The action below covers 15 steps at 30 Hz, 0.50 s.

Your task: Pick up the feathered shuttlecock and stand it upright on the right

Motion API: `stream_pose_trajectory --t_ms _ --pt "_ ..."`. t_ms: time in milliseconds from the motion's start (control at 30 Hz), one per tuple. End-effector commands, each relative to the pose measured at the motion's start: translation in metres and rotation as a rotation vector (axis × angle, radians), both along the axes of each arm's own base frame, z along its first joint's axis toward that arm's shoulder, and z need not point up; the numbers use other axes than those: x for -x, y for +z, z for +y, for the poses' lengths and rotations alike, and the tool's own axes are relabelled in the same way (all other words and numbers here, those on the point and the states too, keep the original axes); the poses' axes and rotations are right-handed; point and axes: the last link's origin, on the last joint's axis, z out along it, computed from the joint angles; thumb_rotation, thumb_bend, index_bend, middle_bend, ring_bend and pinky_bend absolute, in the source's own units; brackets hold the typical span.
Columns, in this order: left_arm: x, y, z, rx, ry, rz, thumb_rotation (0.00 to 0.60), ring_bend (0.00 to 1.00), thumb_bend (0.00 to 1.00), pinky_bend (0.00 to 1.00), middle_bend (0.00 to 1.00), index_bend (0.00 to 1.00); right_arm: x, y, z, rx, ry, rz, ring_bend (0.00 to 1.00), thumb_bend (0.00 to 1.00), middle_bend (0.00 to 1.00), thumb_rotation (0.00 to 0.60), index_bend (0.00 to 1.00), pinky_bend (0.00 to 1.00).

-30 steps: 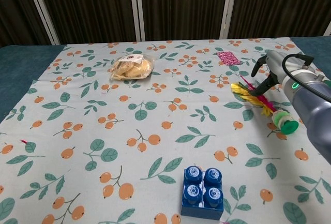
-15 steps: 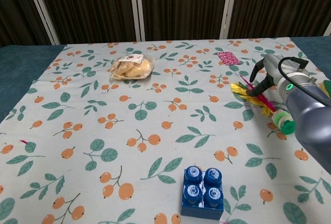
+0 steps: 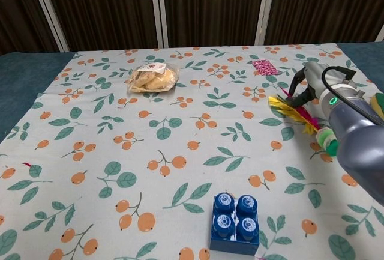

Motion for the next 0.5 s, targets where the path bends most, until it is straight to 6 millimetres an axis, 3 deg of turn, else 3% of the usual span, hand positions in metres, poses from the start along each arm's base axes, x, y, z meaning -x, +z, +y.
stream_pose_trajectory --t_ms 33,500 --pt "0.0000 -0.0002 0.0001 0.001 0.002 -0.002 0.600 0.00 0.12 0.00 0.00 0.00 -0.0002 -0.0004 0.0003 0.000 0.000 0.000 0.00 0.34 0.21 0.600 0.54 0.00" --pt "0.0002 -0.0004 0.0007 0.001 0.010 -0.013 0.600 0.00 0.12 0.00 0.00 0.00 -0.0017 -0.0029 0.0016 0.001 0.006 -0.001 0.00 0.36 0.25 0.600 0.59 0.00"
